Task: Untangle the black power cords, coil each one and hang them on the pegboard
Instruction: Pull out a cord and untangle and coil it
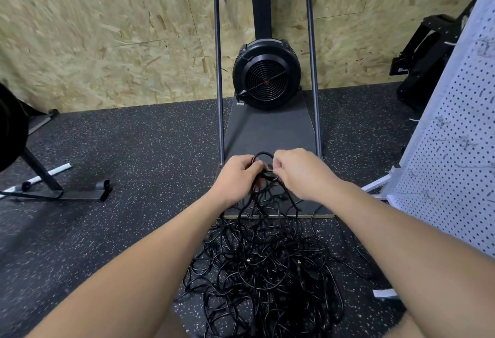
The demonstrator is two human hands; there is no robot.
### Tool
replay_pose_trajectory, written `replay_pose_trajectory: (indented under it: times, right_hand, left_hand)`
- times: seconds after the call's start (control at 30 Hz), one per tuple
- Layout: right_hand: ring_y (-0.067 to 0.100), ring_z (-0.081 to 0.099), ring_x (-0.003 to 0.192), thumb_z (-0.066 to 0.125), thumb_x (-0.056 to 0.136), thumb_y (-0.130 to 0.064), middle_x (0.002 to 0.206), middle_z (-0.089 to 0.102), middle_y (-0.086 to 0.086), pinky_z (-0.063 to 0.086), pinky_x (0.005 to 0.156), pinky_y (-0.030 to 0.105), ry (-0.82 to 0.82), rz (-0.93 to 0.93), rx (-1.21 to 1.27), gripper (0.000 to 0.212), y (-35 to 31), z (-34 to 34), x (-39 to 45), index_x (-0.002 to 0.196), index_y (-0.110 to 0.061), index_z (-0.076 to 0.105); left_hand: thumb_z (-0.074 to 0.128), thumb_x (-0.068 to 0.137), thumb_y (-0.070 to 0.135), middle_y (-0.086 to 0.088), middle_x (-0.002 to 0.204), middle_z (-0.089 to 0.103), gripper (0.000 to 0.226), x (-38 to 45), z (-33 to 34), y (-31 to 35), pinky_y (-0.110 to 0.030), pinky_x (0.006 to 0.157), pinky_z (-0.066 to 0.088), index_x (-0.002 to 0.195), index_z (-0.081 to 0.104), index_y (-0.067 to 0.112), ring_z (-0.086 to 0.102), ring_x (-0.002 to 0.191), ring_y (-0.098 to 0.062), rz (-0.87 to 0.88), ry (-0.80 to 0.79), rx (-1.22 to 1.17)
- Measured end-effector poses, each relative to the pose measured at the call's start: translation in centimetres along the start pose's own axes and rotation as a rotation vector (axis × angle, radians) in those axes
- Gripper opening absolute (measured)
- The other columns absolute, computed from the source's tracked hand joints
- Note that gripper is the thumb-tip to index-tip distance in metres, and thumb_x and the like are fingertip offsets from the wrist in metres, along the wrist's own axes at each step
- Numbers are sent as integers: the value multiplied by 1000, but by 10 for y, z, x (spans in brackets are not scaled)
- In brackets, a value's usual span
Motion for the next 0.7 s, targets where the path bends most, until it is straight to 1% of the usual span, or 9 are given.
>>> replay_pose_trajectory:
  times: [0.07, 0.13, 0.27, 0.33, 0.47, 0.53, 0.6, 0.63, 0.7]
  right_hand:
    - [26, 64, 87, 54, 112, -34, 95, 66, -5, 56, 81, 47, 7, -7, 85, 12, 6, -5, 0, 101, -29, 55]
    - [22, 62, 83, 49, 114, -34, 92, 63, -8, 57, 81, 51, 38, -6, 170, 13, 12, -11, 0, 101, -32, 51]
    - [20, 63, 82, 46, 115, -33, 89, 65, -5, 56, 80, 51, 177, 26, 357, 11, 21, -25, -1, 108, -29, 53]
    - [21, 65, 84, 45, 116, -31, 92, 67, -3, 55, 81, 48, 222, 67, 436, 12, 26, -32, -2, 114, -26, 55]
    - [20, 71, 76, 45, 115, -24, 90, 72, -3, 60, 80, 46, 245, 175, 546, 13, 38, -35, -4, 114, -25, 58]
    - [22, 70, 80, 52, 112, -22, 87, 73, -6, 61, 81, 48, 231, 230, 474, 10, 46, -32, -5, 120, -25, 57]
    - [21, 68, 87, 65, 107, -24, 86, 73, -11, 59, 85, 47, 259, 261, 329, 33, 49, -32, -7, 137, -28, 53]
    - [17, 68, 87, 69, 105, -24, 85, 72, -12, 57, 84, 43, 270, 253, 319, 42, 47, -33, -8, 143, -30, 51]
    - [8, 67, 81, 72, 102, -23, 84, 72, -14, 55, 81, 37, 239, 166, 368, 47, 34, -31, -10, 145, -34, 55]
  left_hand:
    - [61, 108, 27, -10, 75, 78, 31, 2, -5, -4, -31, 60, 48, 89, 78, 11, 63, 60, -16, -38, 49, 7]
    - [58, 110, 27, -12, 74, 77, 34, 4, -10, -12, -30, 59, 46, 94, 76, 4, 61, 57, -19, -112, 54, -3]
    - [53, 113, 23, -15, 75, 74, 36, 5, -18, -34, -38, 63, 43, 102, 74, -4, 59, 64, -26, -233, -47, -87]
    - [49, 116, 21, -16, 76, 70, 37, 3, -22, -39, -35, 61, 43, 108, 73, -7, 58, 63, -25, -253, -88, -130]
    - [45, 119, 20, -16, 78, 65, 42, 1, -27, -37, -27, 54, 47, 115, 68, -14, 56, 60, -21, -265, -99, -216]
    - [47, 118, 24, -15, 78, 65, 42, 2, -28, -34, -29, 57, 47, 112, 69, -11, 57, 63, -22, -240, -67, -219]
    - [50, 117, 29, -15, 78, 66, 42, 2, -27, -31, -31, 59, 47, 106, 70, -7, 59, 65, -24, -220, -36, -186]
    - [52, 117, 30, -14, 77, 67, 42, 1, -25, -30, -31, 59, 47, 104, 69, -7, 59, 64, -24, -218, -37, -173]
    - [54, 116, 30, -10, 72, 69, 42, -2, -19, -24, -31, 57, 46, 102, 67, -8, 58, 60, -23, -204, -58, -134]
Point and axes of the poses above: each hand's wrist, its own x-axis towards the middle knuckle, its own z-axis out of the palm, y = z × x, the point moved 3 cm from there along x, towards the middle knuckle
